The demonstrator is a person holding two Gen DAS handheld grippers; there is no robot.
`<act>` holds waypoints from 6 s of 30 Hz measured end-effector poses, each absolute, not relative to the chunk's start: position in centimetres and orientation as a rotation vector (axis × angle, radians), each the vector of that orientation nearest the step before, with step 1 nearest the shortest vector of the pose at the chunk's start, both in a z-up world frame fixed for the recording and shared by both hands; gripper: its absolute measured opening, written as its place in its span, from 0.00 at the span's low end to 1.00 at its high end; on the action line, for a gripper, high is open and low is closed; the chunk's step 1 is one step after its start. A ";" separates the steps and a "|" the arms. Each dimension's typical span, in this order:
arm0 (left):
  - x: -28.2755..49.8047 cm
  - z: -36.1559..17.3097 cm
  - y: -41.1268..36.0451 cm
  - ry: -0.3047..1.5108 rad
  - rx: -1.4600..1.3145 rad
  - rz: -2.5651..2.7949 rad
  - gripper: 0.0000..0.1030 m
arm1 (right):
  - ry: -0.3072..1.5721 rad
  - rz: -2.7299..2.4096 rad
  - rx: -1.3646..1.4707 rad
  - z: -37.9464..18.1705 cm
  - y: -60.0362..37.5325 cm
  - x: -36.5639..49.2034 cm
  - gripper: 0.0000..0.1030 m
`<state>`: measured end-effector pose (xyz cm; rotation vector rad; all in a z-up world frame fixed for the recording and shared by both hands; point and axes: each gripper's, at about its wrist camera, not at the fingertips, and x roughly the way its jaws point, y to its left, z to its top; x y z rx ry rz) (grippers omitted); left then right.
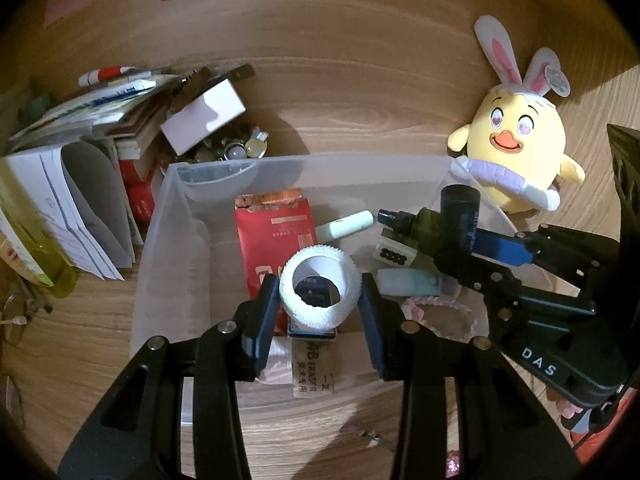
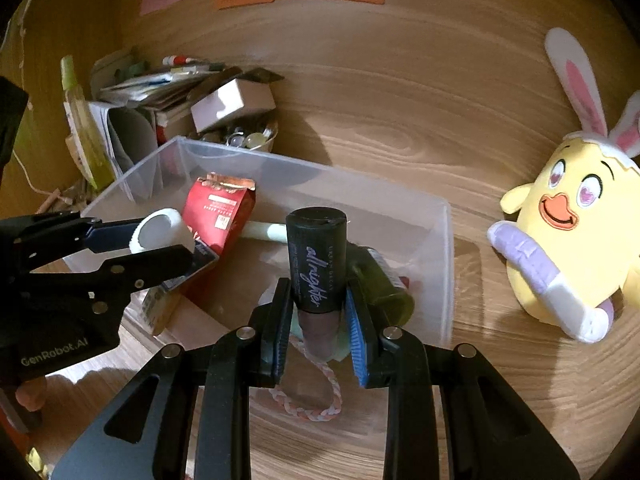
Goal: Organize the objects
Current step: 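Lift the tape roll and purple tube and carry both over the clear box, then open both tools to drop the tape roll and purple tube into the box, then lower both tools toward the pink charm and brown bead on the desk, then grasp the pink charm with the left tool while the right tool grasps the brown bead, then lift the pink charm and brown bead and carry them over the clear box, then open both tools to drop the pink charm and brown bead into the box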
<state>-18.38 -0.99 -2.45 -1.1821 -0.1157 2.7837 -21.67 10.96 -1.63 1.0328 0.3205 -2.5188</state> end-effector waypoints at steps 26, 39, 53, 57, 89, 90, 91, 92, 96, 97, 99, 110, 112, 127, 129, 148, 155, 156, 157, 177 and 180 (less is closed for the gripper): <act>-10.9 0.7 -0.8 -0.114 -1.061 2.813 0.69 | 0.221 -2.540 0.919 2.3 14.6 -15.9 0.35; -7.4 -2.7 2.4 -0.040 -1.196 2.689 0.72 | 0.222 -2.563 0.934 1.3 16.8 -12.5 0.50; -7.2 -6.2 6.4 0.002 -1.316 2.534 0.66 | 0.219 -2.538 1.029 -1.2 17.0 -13.0 0.60; -6.8 -6.6 7.0 0.033 -1.309 2.520 0.43 | 0.226 -2.513 1.063 -2.3 16.2 -13.5 0.60; -5.5 -6.2 0.9 -0.149 -1.303 2.550 0.32 | 0.306 -2.394 1.193 -6.5 8.7 -15.7 0.19; -5.6 -6.2 1.0 -0.149 -1.305 2.541 0.33 | 0.316 -2.398 1.190 -6.5 8.6 -15.6 0.17; -5.7 -6.2 1.3 -0.146 -1.308 2.531 0.34 | 0.322 -2.400 1.185 -6.6 8.5 -15.6 0.12; -5.9 -6.3 1.7 -0.140 -1.312 2.523 0.34 | 0.324 -2.400 1.181 -6.6 8.5 -15.6 0.12; -6.4 -6.5 2.9 -0.091 -1.325 2.495 0.34 | 0.325 -2.404 1.171 -6.5 8.8 -15.3 0.12; -6.7 -6.6 3.2 -0.072 -1.331 2.490 0.34 | 0.319 -2.404 1.167 -6.4 9.0 -15.2 0.12; -6.9 -6.6 3.7 -0.047 -1.331 2.497 0.35 | 0.300 -2.411 1.151 -5.9 9.7 -14.9 0.12; -7.1 -6.8 5.4 0.128 -1.294 2.580 0.19 | 0.191 -2.486 1.095 -3.5 14.3 -13.2 0.12; -7.0 -6.7 5.3 0.111 -1.298 2.599 0.19 | 0.177 -2.491 1.085 -3.2 14.8 -13.0 0.12; -6.0 0.0 3.9 0.027 -1.056 2.758 0.19 | 0.116 -2.536 0.895 1.2 15.8 -10.8 0.12; -5.9 0.8 3.7 0.022 -1.021 2.781 0.19 | 0.113 -2.540 0.874 1.9 15.8 -10.8 0.12; -8.7 6.4 2.1 -0.074 -0.799 2.884 0.19 | 0.133 -2.569 0.746 5.4 14.1 -13.3 0.12; -10.9 7.5 1.1 -0.137 -0.766 2.899 0.19 | 0.123 -2.580 0.732 6.0 13.8 -15.1 0.12; -11.2 7.6 1.0 -0.145 -0.761 2.904 0.19 | 0.124 -2.581 0.735 6.0 13.7 -15.4 0.12; -11.5 7.6 0.8 -0.153 -0.759 2.906 0.19 | 0.125 -2.581 0.741 5.9 13.7 -15.7 0.12; -18.0 -0.8 -0.2 -0.291 -1.122 2.757 0.19 | 0.153 -2.524 1.037 -1.2 13.4 -20.9 0.12; -18.2 -1.3 -0.3 -0.300 -1.150 2.744 0.19 | 0.168 -2.522 1.047 -1.4 13.2 -20.9 0.12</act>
